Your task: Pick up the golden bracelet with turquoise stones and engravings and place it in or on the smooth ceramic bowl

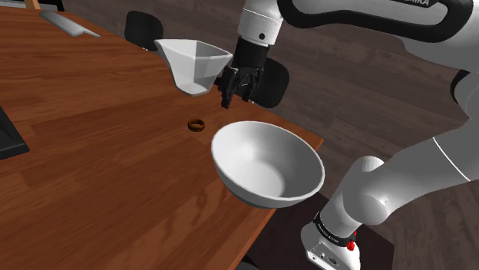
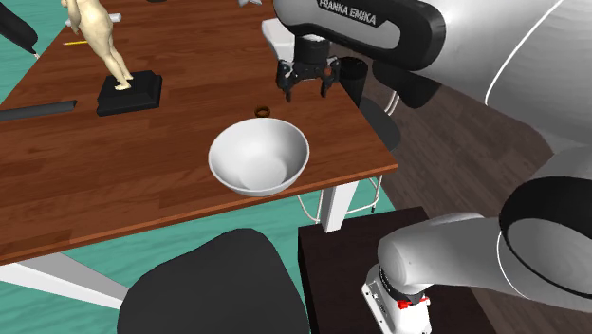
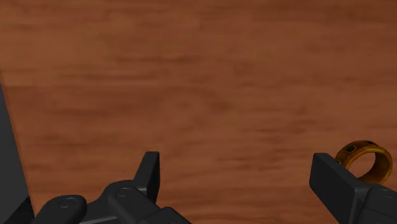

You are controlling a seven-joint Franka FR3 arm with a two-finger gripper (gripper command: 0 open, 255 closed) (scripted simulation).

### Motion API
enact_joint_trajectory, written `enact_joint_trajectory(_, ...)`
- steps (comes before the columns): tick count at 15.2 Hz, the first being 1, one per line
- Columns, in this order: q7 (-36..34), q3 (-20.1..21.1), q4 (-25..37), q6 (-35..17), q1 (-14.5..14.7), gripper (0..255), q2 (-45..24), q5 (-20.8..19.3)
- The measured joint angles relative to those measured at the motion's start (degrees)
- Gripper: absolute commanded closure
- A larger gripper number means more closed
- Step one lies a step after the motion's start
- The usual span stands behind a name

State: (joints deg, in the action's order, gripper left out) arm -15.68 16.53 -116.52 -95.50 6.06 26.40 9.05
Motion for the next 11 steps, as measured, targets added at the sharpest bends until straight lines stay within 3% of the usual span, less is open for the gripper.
enact_joint_trajectory(8,-5.38,8.46,11.72,-1.17,2.47,0,-11.83,-3.43)
enact_joint_trajectory(11,-5.98,9.24,11.44,-2.49,2.76,0,-12.83,-3.80)
